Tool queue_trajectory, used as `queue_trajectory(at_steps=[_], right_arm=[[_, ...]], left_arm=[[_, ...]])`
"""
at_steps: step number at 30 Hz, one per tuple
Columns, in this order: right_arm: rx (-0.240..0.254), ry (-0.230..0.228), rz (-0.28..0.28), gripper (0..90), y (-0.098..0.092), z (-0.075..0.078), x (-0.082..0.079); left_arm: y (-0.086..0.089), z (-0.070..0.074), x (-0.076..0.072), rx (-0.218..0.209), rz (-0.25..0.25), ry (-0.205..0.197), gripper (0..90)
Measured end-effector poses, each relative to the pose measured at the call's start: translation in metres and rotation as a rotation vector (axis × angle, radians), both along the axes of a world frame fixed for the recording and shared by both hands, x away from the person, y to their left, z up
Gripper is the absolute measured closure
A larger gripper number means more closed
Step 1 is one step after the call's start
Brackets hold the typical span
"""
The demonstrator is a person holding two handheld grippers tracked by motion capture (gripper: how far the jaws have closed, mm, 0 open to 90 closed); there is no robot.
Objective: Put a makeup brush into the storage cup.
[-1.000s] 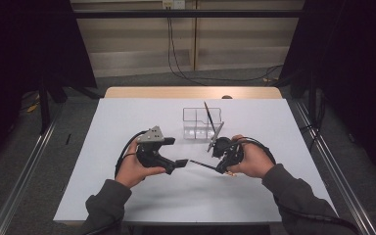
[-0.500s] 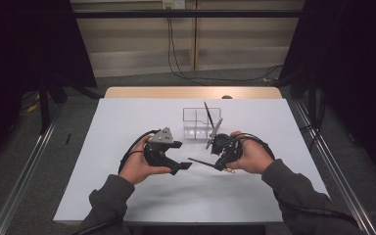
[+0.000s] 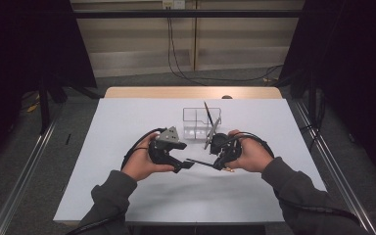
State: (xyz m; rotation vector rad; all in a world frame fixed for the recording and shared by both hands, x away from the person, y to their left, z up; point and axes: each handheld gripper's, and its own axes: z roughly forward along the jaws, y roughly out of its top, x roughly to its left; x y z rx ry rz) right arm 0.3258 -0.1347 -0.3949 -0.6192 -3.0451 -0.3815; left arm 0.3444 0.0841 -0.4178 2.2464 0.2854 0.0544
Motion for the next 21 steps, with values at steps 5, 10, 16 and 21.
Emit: queue_trajectory(at_steps=[5, 10, 16, 21], right_arm=[[-0.012, -0.011, 0.022, 84.3, 0.001, 0.002, 0.000], [-0.004, -0.009, 0.020, 84.2, 0.005, 0.002, -0.001], [-0.005, -0.014, 0.016, 84.2, 0.003, 0.004, -0.001], [-0.013, -0.018, 0.032, 84.2, 0.000, 0.005, -0.001]], left_arm=[[-0.003, 0.002, 0.001, 0.017, -0.014, 0.023, 38.9], [-0.005, 0.006, 0.003, 0.041, -0.043, 0.007, 44.0], [-0.012, 0.005, 0.002, 0.067, -0.083, -0.007, 47.7], [-0.019, 0.005, 0.002, 0.099, -0.118, -0.016, 50.7]])
